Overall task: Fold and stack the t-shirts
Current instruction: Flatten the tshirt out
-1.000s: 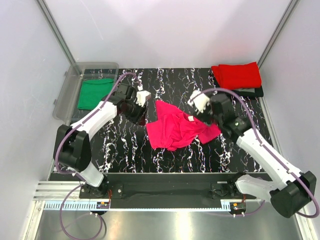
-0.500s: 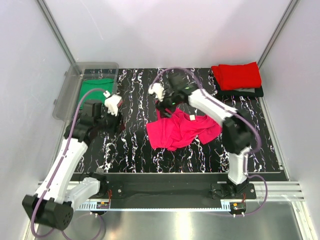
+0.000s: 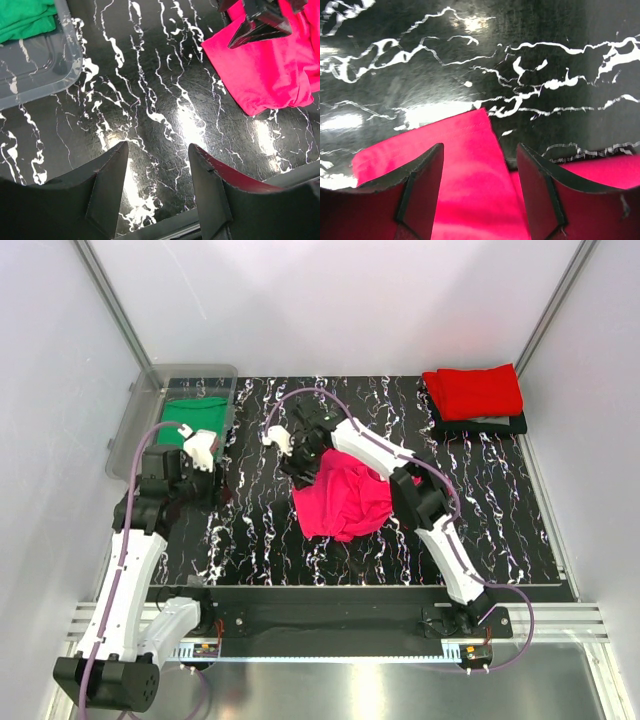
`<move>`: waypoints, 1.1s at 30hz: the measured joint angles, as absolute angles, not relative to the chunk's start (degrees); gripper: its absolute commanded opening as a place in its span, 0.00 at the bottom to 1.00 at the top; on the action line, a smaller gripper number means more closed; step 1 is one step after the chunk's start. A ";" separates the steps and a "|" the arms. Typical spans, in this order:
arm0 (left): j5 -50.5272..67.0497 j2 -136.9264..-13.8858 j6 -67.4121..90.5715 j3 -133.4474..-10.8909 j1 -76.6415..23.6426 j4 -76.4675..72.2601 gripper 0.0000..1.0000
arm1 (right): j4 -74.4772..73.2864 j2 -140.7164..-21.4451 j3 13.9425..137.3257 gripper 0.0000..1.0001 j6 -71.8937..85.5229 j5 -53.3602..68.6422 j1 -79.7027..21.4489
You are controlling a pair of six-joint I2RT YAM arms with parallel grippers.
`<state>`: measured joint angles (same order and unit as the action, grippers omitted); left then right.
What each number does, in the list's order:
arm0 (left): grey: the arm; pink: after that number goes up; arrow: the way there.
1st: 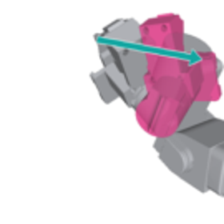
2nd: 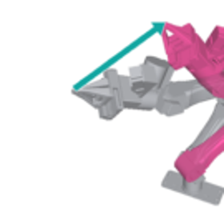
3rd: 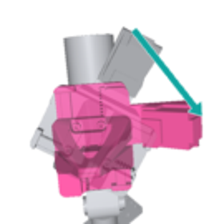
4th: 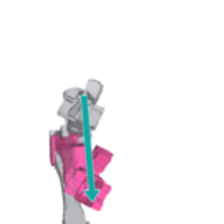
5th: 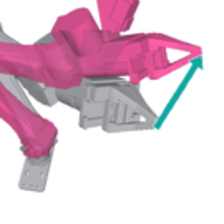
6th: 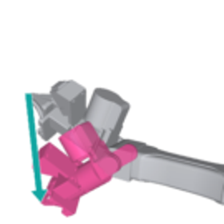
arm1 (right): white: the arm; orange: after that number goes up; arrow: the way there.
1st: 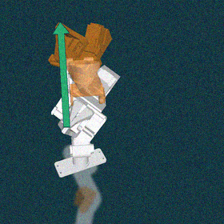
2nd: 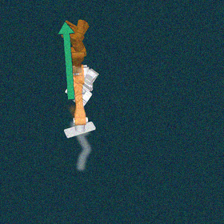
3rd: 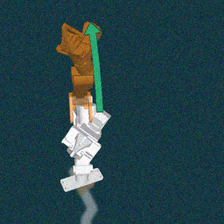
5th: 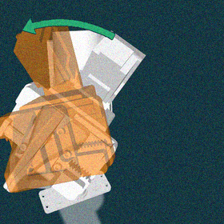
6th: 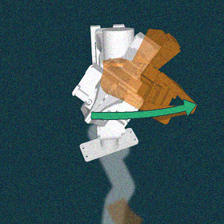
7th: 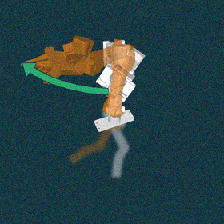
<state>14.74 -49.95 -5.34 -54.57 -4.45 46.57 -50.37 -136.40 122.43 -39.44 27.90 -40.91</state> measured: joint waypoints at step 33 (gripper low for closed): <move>16.58 -51.62 -3.77 -54.59 3.05 46.61 0.58 | -53.06 -145.60 130.80 0.54 -43.09 24.60 -43.72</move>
